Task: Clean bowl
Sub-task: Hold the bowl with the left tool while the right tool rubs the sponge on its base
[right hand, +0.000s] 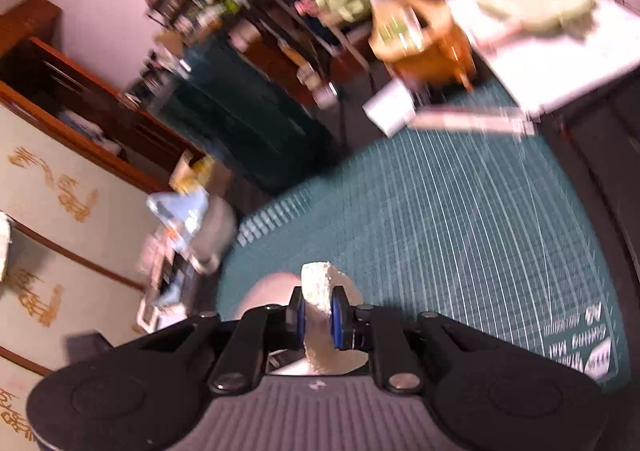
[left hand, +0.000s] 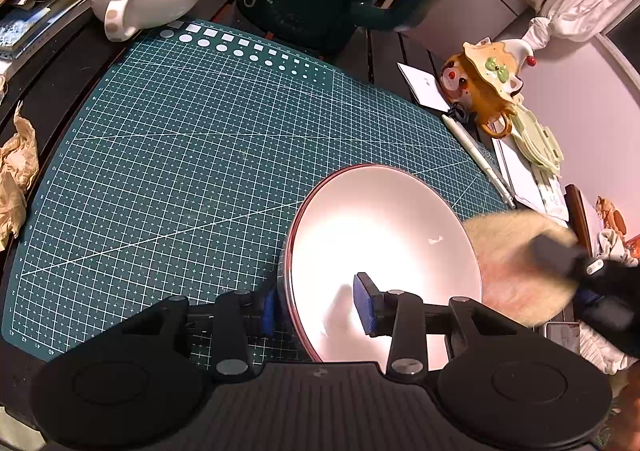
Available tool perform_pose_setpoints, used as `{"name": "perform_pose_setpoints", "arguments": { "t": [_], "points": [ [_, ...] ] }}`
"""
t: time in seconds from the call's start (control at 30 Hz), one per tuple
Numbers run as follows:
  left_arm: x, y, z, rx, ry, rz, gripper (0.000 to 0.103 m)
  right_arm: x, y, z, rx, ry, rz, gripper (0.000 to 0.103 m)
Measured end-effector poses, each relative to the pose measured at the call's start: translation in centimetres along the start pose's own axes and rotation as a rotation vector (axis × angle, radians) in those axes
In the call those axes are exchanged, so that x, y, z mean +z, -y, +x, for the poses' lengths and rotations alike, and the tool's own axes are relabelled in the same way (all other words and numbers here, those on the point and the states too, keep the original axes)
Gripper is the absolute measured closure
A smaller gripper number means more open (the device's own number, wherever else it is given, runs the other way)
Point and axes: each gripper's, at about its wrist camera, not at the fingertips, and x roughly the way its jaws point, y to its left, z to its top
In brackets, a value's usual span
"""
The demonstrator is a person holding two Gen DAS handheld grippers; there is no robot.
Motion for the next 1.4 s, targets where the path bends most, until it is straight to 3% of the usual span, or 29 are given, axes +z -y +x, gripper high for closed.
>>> {"name": "perform_pose_setpoints", "arguments": {
  "t": [0.13,0.3,0.47,0.63,0.8,0.97,1.1,1.3,1.4],
  "points": [
    [0.0,0.1,0.0,0.000,0.001,-0.001,0.066,-0.6,0.9,1.7,-0.036,-0.066,0.035,0.091],
    [0.0,0.1,0.0,0.000,0.000,-0.001,0.066,0.4,0.1,-0.4,0.031,0.009,0.030,0.091],
    [0.0,0.1,0.0,0.000,0.000,-0.001,0.066,-0.5,0.9,1.4,-0.026,-0.056,0.042,0.091],
    [0.0,0.0,0.1,0.001,0.000,0.001,0.066,0.3,0.2,-0.8,0.030,0.022,0.036,0.091],
    [-0.1,0.0,0.1,0.002,0.001,0.001,0.066,-0.3,0.7,1.2,-0.024,-0.051,0.038,0.091],
    [-0.1,0.0,0.2,0.002,0.001,0.003,0.066,0.9,0.2,-1.0,0.041,0.030,0.041,0.091],
    [-0.1,0.4,0.2,0.005,0.001,0.001,0.066,-0.1,0.5,0.9,-0.003,-0.035,0.034,0.091],
    [0.0,0.3,0.2,0.004,0.001,0.001,0.066,0.9,0.4,-1.3,0.049,0.035,0.050,0.091],
    [0.0,0.1,0.2,0.002,0.002,0.000,0.066,0.2,0.8,0.4,0.010,-0.028,0.051,0.091]
  ]
}}
